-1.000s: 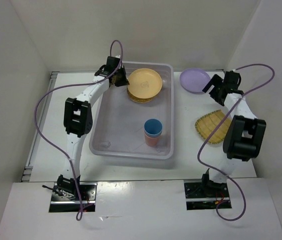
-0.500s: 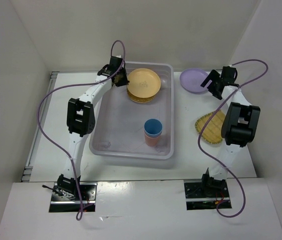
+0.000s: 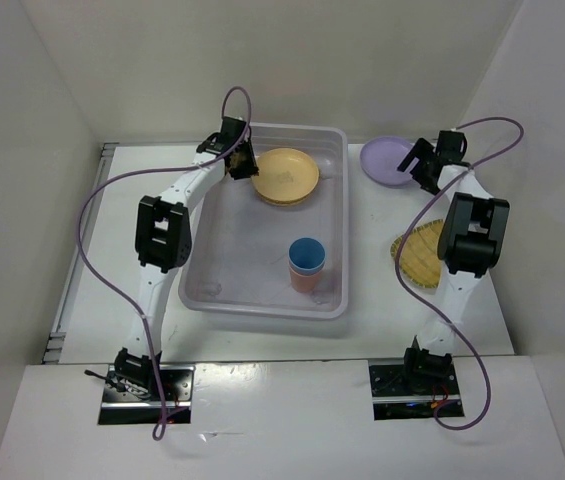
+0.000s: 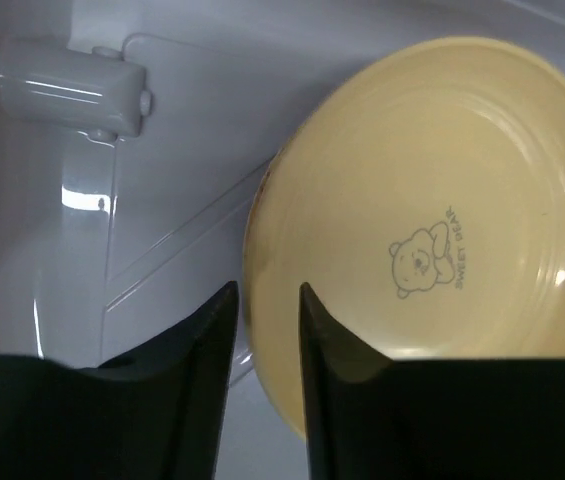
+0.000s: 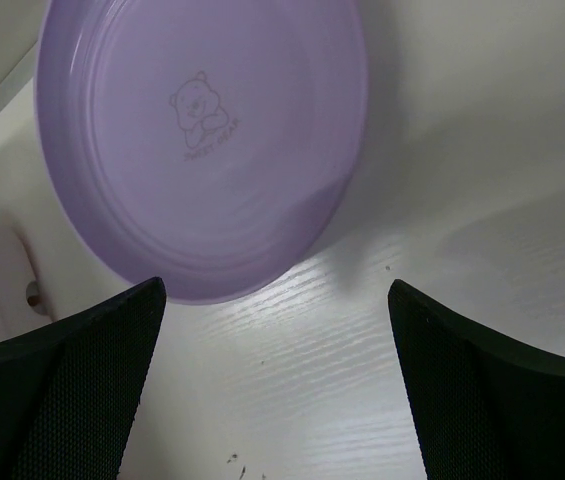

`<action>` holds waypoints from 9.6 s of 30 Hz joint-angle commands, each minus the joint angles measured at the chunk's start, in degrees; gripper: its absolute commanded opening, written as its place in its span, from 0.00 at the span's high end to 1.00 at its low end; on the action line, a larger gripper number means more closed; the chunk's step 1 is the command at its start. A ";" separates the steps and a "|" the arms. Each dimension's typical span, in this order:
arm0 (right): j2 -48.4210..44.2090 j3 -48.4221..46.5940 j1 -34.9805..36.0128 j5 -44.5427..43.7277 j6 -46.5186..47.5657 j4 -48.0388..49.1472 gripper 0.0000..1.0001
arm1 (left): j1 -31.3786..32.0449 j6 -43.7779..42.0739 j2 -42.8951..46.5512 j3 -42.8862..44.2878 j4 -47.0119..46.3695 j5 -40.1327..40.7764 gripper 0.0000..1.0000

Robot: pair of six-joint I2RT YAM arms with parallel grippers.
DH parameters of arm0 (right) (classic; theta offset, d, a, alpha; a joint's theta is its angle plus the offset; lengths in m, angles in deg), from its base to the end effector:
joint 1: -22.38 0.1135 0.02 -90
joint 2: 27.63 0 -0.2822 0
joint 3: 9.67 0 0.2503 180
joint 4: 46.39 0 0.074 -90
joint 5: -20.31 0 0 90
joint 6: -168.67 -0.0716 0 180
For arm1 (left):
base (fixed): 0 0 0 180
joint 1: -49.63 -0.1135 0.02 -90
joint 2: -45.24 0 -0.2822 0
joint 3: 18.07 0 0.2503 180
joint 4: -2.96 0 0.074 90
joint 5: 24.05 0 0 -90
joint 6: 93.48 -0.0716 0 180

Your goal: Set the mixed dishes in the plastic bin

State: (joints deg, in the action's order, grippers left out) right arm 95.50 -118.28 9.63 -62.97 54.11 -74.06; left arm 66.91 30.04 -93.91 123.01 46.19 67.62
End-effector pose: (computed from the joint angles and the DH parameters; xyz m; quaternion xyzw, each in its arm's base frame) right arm 0.5130 -0.1075 0.1896 0.2694 0.8723 0.0949 0.3969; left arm 0.5668 -0.1741 0.2104 -0.1346 0.9010 -0.1648 0.3781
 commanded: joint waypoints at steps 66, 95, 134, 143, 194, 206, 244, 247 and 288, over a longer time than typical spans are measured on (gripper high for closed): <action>-18.81 -20.93 22.50 -8.57 6.36 -15.82 1.00 | -19.73 -8.12 45.98 -36.16 -6.60 -9.22 0.01; 9.76 -30.85 30.42 -2.06 6.80 -16.78 1.00 | -24.92 -8.73 52.49 -49.52 -6.07 -12.83 0.01; -11.04 -24.65 30.42 -24.36 7.86 -19.79 0.21 | -25.45 -16.37 45.03 -35.83 -4.84 -35.03 0.01; -40.32 11.04 24.10 -30.09 -4.50 -14.75 0.10 | -23.00 -15.24 37.21 -29.32 -8.53 -48.25 0.01; -30.93 40.60 8.62 -30.45 -42.61 -20.04 0.16 | -25.18 -12.42 28.94 -28.86 -12.40 -54.58 0.01; -16.09 28.65 8.62 -31.33 -32.05 -17.14 0.16 | -25.72 -11.90 29.46 -28.87 -12.40 -54.05 0.01; -23.65 27.51 -3.51 -24.47 -2.87 -8.08 0.07 | -25.72 -11.37 29.46 -28.25 -12.93 -54.58 0.01; -22.23 26.01 -4.64 -24.47 -2.26 -7.47 0.07 | -25.72 -11.37 29.46 -28.25 -12.32 -54.58 0.01; -18.18 22.84 -11.06 0.04 3.11 2.81 1.00 | -24.13 -10.31 29.99 -26.67 -11.26 -52.38 0.01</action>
State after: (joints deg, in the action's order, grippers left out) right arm 82.25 -96.48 -0.10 -57.82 55.14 -69.79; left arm 42.41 19.42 -65.36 93.96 35.75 15.82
